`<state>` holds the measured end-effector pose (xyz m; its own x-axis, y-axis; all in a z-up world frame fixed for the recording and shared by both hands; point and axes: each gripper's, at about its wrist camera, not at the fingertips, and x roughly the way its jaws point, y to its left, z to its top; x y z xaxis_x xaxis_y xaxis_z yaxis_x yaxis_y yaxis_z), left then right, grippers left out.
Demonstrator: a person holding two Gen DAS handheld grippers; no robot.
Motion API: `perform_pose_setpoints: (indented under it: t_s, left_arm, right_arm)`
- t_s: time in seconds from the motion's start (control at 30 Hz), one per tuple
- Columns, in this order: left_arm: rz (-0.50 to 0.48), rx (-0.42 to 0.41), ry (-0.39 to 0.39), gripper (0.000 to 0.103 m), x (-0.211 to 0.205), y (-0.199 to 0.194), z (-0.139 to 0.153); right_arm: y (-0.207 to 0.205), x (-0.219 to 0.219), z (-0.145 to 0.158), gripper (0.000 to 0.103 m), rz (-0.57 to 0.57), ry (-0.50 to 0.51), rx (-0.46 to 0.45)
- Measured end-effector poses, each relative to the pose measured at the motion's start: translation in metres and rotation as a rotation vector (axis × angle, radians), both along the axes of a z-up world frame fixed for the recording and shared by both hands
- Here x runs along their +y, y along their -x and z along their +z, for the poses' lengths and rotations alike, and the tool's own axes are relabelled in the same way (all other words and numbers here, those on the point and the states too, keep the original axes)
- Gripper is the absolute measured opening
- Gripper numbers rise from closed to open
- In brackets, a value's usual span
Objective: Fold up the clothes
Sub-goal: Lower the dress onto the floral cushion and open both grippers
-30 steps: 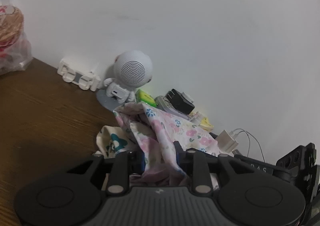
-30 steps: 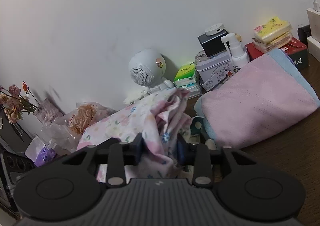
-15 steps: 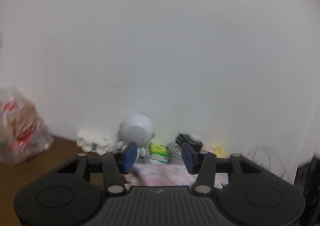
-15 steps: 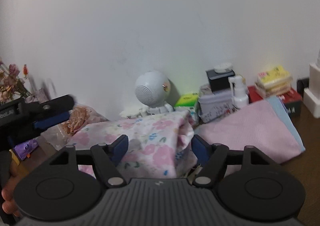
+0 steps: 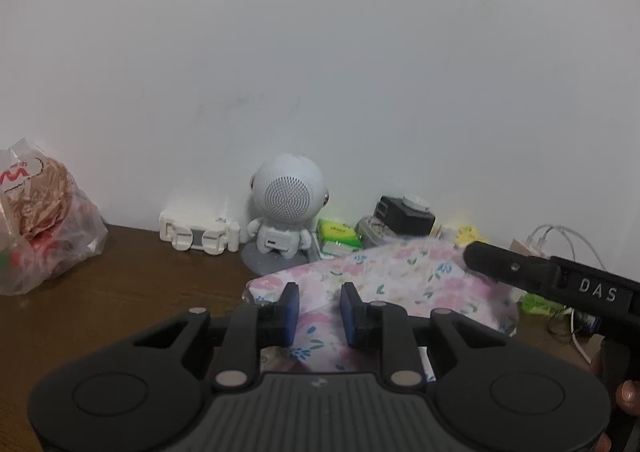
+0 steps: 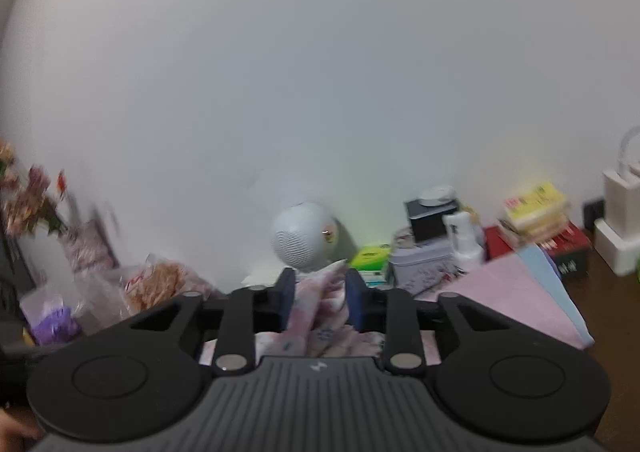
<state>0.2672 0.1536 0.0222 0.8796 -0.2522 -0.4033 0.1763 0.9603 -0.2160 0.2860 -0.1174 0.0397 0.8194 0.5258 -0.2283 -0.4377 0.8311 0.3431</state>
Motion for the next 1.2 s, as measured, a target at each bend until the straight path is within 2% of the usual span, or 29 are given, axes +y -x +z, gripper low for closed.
perform_pose_setpoints:
  t_s: [0.1,0.23,0.37,0.4,0.47,0.5,0.57,0.6,0.67,0.73,0.8,0.87,0.9,1.03,1.07,1.2]
  left_arm:
    - [-0.003,0.017,-0.020,0.021,0.003,0.002,-0.010]
    - [-0.025,0.041,0.080,0.022,0.019,-0.003,-0.022]
    - [-0.029,0.025,0.103,0.023,0.022,0.000,-0.019]
    - [-0.029,0.016,0.106,0.024,0.022,0.001,-0.016]
    - [-0.026,-0.011,0.117,0.036,0.022,0.005,-0.010]
    - [-0.026,-0.025,0.122,0.039,0.022,0.007,-0.007]
    - [-0.021,-0.044,0.117,0.040,0.021,0.009,-0.004]
    - [-0.017,-0.050,0.110,0.040,0.020,0.009,-0.002]
    - [-0.008,-0.053,0.101,0.039,0.019,0.010,-0.002]
    - [-0.008,-0.034,0.092,0.037,0.017,0.007,-0.004]
    - [-0.013,-0.003,0.054,0.037,0.012,0.003,-0.008]
    - [-0.018,0.006,0.021,0.037,0.008,0.001,-0.012]
    - [-0.018,0.002,0.024,0.037,0.008,0.001,-0.011]
    - [0.014,-0.002,0.074,0.037,0.010,0.009,0.013]
    - [0.009,-0.017,0.084,0.037,0.008,0.015,0.024]
    - [-0.028,-0.084,0.056,0.040,-0.016,0.059,0.065]
  right_arm:
    - [-0.007,0.015,-0.011,0.026,0.010,0.073,0.039]
    - [-0.018,0.020,-0.031,0.026,0.015,0.090,0.125]
    - [-0.013,0.018,-0.027,0.027,0.004,0.091,0.119]
    - [-0.012,0.015,-0.024,0.029,-0.012,0.081,0.105]
    - [-0.009,0.008,-0.018,0.031,-0.044,0.062,0.077]
    - [-0.004,0.005,-0.012,0.031,-0.066,0.058,0.030]
    - [0.005,0.000,-0.002,0.029,-0.083,0.037,-0.073]
    - [0.009,-0.001,0.001,0.022,-0.071,0.018,-0.117]
    - [0.012,0.004,0.002,0.020,-0.026,0.018,-0.148]
    - [0.008,0.014,-0.002,0.019,0.002,0.068,-0.123]
    - [-0.007,0.026,-0.016,0.018,0.035,0.133,-0.007]
    - [-0.016,0.029,-0.028,0.018,0.047,0.141,0.079]
    - [-0.015,0.028,-0.028,0.018,0.045,0.132,0.083]
    - [0.001,0.016,-0.001,0.020,-0.004,0.103,0.047]
    - [0.010,0.010,0.011,0.020,-0.012,0.068,0.030]
    - [0.051,-0.004,0.054,0.024,-0.046,0.070,-0.052]
